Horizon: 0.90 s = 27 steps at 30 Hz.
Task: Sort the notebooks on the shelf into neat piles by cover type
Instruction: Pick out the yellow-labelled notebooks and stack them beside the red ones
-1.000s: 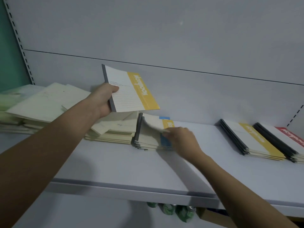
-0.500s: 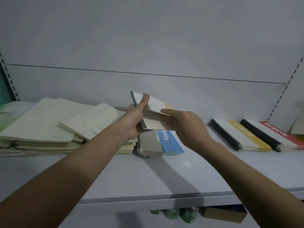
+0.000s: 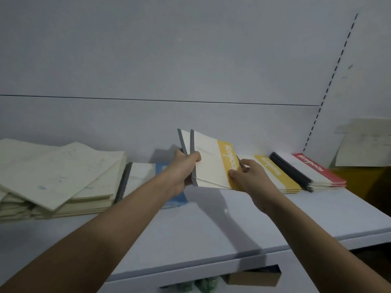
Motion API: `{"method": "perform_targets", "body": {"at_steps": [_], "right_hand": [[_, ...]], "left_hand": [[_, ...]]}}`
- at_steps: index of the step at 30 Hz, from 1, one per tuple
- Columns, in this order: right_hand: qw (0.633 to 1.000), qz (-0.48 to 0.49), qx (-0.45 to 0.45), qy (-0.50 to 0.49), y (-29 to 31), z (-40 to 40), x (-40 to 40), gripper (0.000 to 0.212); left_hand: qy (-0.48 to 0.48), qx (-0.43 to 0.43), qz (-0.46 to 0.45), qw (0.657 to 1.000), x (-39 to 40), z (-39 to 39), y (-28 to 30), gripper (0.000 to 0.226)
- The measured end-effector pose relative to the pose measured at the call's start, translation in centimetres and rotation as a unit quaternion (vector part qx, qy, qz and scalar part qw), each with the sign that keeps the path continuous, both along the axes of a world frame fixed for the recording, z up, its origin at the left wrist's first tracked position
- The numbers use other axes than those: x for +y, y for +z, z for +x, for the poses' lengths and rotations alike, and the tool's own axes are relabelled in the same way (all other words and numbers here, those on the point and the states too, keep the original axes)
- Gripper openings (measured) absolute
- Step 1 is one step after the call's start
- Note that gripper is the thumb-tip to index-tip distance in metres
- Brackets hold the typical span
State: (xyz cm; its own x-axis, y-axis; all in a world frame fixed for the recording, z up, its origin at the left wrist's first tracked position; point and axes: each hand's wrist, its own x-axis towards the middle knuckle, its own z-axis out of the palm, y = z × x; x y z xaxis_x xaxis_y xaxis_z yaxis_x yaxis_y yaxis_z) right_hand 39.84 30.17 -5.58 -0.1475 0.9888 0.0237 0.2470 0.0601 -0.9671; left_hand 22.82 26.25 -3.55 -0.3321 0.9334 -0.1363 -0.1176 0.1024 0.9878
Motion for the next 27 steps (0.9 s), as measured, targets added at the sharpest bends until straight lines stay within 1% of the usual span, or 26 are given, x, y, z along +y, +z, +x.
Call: {"method": "perform_targets", "body": {"at_steps": [3,4,6,8,10,11,12,13,14,15,16,18,20,21,22,24,27], "right_hand": [[0.999,0.022,0.014,-0.026,-0.9,4.1,3.0,0.046],[0.999,0.03,0.01,-0.03,-1.1,5.5,4.1,0.043],[0.997,0.062,-0.028,-0.025,-1.5,8.1,6.8,0.046],[0.991,0.104,-0.088,-0.005,-1.7,10.5,9.5,0.039],[0.977,0.121,-0.177,0.014,-2.2,12.2,12.2,0.026],[0.965,0.118,-0.232,0.021,-2.6,12.6,13.2,0.025],[0.948,0.124,-0.292,0.022,-3.3,12.8,14.0,0.03],[0.929,0.134,-0.346,0.012,-4.3,12.7,14.6,0.041],[0.913,0.152,-0.379,-0.004,-5.4,12.5,14.8,0.051],[0.906,0.174,-0.386,-0.023,-6.5,12.4,14.8,0.056],[0.906,0.195,-0.374,-0.04,-7.3,12.3,14.7,0.054],[0.923,0.213,-0.312,-0.07,-8.0,12.7,14.6,0.047],[0.938,0.198,-0.269,-0.092,-8.0,13.4,14.9,0.042],[0.939,0.192,-0.271,-0.087,-8.0,13.7,15.0,0.039],[0.936,0.192,-0.284,-0.075,-8.1,13.9,15.0,0.035],[0.935,0.191,-0.296,-0.052,-8.4,14.1,15.0,0.029],[0.938,0.189,-0.287,-0.036,-8.2,14.2,15.3,0.03]], "left_hand": [[-0.045,-0.019,-0.009,0.999,2.4,4.1,-1.5,0.029],[-0.051,-0.022,-0.008,0.998,3.4,5.4,-2.1,0.029],[-0.028,-0.026,0.007,0.999,5.4,8.0,-3.4,0.035],[0.011,0.002,0.034,0.999,7.4,10.7,-4.5,0.039],[0.043,0.079,0.048,0.995,9.3,13.1,-5.5,0.042],[0.044,0.118,0.043,0.991,10.1,14.0,-5.9,0.042],[0.041,0.152,0.031,0.987,10.9,14.6,-6.6,0.04],[0.039,0.18,0.013,0.983,11.4,15.1,-7.1,0.037],[0.046,0.204,-0.002,0.978,12.0,15.4,-8.1,0.033],[0.059,0.229,-0.01,0.972,12.5,15.4,-8.9,0.031],[0.069,0.252,-0.005,0.965,12.8,15.4,-9.7,0.029],[0.094,0.285,0.021,0.954,12.8,15.0,-10.6,0.024],[0.126,0.268,0.044,0.954,12.6,14.7,-10.8,0.023],[0.132,0.251,0.053,0.958,12.3,14.6,-10.7,0.024],[0.124,0.242,0.054,0.961,12.2,14.7,-10.6,0.022],[0.079,0.251,0.043,0.964,11.9,15.3,-10.3,0.024],[0.027,0.296,0.028,0.954,11.9,16.0,-10.2,0.037]]}}
